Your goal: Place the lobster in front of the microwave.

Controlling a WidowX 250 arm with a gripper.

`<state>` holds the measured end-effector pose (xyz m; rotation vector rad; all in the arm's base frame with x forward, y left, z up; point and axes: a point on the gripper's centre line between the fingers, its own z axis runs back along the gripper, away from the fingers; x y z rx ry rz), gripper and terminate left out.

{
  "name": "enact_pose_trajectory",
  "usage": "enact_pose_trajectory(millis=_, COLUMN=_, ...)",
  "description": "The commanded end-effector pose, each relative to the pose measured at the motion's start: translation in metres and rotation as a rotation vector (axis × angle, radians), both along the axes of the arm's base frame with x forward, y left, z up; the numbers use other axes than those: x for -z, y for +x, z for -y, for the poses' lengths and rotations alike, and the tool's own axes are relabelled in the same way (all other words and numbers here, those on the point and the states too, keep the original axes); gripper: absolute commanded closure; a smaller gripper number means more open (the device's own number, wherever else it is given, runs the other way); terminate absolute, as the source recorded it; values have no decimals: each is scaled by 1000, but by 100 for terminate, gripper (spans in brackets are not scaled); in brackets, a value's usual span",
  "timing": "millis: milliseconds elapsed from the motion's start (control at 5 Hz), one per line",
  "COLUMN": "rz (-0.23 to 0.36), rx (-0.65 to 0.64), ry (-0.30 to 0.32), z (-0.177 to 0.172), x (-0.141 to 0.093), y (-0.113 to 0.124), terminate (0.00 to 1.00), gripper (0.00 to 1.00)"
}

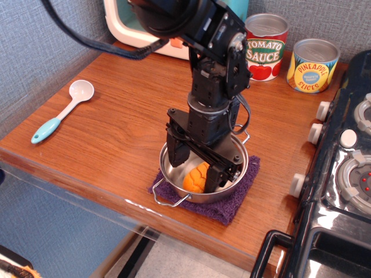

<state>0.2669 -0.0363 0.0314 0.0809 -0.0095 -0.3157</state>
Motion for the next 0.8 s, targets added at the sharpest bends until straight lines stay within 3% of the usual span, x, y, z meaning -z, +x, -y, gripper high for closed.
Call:
enact_pose_trajectory(millis=0, rz=18, rx=-27, ry=3, z=-4, x=4, y=12, terminate=0, gripper=0)
enact_pose_trajectory(millis=200, rz=23, rx=-37, ry=-8, z=-9, x=1, y=14, terminate=0, gripper=100)
enact_pose_trajectory(millis=400, rz=49, rx=-20, ry=-59, z=-14, x=-11, y=16, terminate=0, gripper=100)
enact_pose_trajectory(millis=600, rz=123, rx=0, ry=-126, z=-24, x=-46, y=21, terminate=0, gripper=100)
